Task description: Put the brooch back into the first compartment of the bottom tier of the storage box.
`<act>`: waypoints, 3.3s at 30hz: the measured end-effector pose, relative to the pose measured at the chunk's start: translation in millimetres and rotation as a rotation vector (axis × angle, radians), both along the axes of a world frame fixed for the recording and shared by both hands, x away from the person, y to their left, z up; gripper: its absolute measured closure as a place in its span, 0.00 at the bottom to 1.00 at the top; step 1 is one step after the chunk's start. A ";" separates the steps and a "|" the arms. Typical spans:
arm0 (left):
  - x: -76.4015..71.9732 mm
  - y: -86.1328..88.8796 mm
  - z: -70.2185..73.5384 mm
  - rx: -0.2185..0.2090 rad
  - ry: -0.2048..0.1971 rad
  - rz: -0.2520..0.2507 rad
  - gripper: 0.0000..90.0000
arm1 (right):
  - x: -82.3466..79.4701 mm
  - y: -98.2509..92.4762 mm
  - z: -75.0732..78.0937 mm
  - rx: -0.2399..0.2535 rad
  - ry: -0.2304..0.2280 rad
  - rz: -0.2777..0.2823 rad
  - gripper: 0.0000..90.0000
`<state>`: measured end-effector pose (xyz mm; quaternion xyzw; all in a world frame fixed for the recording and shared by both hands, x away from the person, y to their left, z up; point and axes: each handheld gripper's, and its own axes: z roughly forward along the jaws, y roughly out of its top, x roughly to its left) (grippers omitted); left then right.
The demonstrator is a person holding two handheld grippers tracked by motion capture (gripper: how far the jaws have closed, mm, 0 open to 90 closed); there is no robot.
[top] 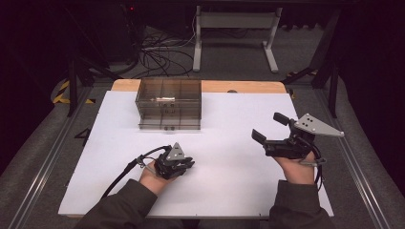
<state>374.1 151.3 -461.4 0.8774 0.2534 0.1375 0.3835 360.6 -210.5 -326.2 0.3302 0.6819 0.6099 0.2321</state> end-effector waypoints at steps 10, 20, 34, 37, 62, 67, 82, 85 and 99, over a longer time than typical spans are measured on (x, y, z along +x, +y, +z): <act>-0.5 2.1 4.1 -0.018 -0.023 0.010 0.88 | -0.2 0.0 0.0 -0.001 -0.002 0.000 0.00; 0.8 5.7 9.1 -0.039 -0.046 0.028 0.88 | -0.2 0.7 -0.1 -0.002 -0.001 0.003 0.00; 6.3 14.8 17.4 -0.066 -0.071 0.055 0.89 | 1.0 1.5 -1.9 -0.002 0.005 0.004 0.00; 6.8 15.3 18.3 -0.072 -0.074 0.057 0.89 | 1.4 2.1 -2.3 -0.003 0.003 0.007 0.00; 20.7 36.1 31.7 -0.089 -0.126 0.118 0.89 | 3.3 1.9 -4.8 0.007 0.015 0.014 0.00; 25.3 41.0 33.6 -0.088 -0.133 0.135 0.89 | 3.3 2.1 -4.8 0.007 0.015 0.013 0.00; 40.3 58.6 36.5 -0.087 -0.152 0.199 0.89 | 3.4 1.9 -5.1 0.006 0.018 0.009 0.00; 42.7 61.4 36.9 -0.091 -0.154 0.213 0.89 | 3.5 1.9 -5.3 0.006 0.018 0.010 0.00; 52.8 74.2 42.5 -0.100 -0.166 0.263 0.89 | 3.6 1.1 -5.4 0.012 0.020 0.006 0.00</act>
